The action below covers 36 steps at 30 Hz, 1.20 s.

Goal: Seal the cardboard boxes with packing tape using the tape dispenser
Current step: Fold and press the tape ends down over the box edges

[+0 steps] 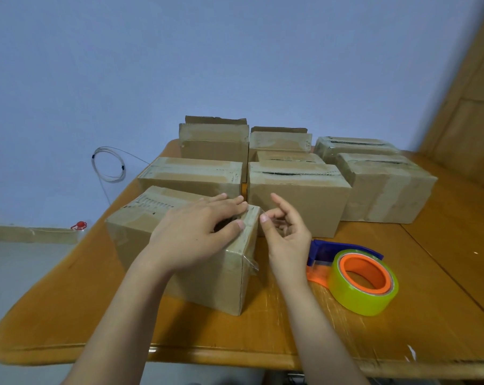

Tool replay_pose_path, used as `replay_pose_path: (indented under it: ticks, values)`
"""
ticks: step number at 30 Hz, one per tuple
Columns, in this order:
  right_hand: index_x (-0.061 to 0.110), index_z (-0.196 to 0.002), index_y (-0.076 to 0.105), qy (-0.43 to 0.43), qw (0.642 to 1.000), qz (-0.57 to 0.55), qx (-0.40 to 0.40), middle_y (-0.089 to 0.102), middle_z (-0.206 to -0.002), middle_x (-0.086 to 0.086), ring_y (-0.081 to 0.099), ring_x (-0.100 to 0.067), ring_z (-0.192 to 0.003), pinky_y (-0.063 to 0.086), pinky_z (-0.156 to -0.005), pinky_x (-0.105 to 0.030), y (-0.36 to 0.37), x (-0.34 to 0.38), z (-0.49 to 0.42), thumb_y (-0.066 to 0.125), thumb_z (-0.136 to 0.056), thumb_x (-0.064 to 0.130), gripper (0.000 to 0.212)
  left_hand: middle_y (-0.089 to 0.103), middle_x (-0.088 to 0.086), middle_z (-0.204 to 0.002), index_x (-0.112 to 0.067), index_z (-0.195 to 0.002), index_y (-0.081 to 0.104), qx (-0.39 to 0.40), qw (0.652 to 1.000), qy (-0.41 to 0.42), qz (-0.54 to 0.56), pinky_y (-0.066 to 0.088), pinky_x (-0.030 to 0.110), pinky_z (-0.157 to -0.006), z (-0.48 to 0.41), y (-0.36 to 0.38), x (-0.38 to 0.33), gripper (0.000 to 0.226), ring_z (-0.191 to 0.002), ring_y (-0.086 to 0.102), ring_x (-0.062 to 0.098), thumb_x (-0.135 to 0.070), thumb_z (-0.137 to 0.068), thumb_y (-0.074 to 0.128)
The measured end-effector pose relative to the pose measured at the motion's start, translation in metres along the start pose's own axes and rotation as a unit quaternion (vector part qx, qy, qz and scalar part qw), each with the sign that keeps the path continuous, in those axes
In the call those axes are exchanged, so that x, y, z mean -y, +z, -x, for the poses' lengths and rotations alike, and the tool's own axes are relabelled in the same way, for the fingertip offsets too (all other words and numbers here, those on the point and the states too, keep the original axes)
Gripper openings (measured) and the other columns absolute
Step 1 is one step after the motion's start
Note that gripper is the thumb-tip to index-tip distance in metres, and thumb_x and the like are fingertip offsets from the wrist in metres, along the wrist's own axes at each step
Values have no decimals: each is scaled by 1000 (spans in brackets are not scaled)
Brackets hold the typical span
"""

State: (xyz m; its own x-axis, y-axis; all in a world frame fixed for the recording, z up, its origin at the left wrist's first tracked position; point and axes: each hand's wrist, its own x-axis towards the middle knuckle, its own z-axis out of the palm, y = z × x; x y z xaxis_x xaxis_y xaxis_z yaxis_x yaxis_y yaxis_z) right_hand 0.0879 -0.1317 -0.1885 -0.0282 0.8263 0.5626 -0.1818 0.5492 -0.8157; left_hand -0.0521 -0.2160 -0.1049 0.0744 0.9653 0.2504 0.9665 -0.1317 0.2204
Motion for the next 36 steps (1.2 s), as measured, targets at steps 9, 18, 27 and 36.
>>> replay_pose_path:
  ticks: [9,18,27,36]
  values:
    - [33,-117,59,-114,991,65,-19,65,-90,3,60,-10,-91,44,-85,-16,1,0,6,64,-85,-3,49,29,-34,-146,-46,-142,36,2,1000,-8,2,21,15,-101,0,-1,-2,62,-132,12,-18,-60,-83,19]
    - [3,-126,54,-252,956,153,-2,66,-107,-3,63,-8,-103,47,-89,-19,-8,-4,20,43,-87,0,41,29,-34,-147,-47,-143,36,2,1000,-14,-9,24,15,-99,0,0,-3,57,-136,14,-15,-60,-89,20]
    - [8,-132,49,-147,987,58,-28,65,-118,2,65,-13,-105,51,-89,-27,-4,-4,22,36,-89,8,45,32,-33,-146,-46,-142,37,-2,1000,-9,-3,26,14,-93,0,0,-1,56,-130,12,-19,-60,-89,23]
    - [8,-135,46,-192,977,74,49,58,-131,-10,54,-24,-125,47,-100,-43,-3,-6,33,34,-89,4,48,35,-31,-146,-45,-141,40,-12,1000,-18,2,32,24,-106,-1,3,-2,61,-138,22,-9,-59,-85,21]
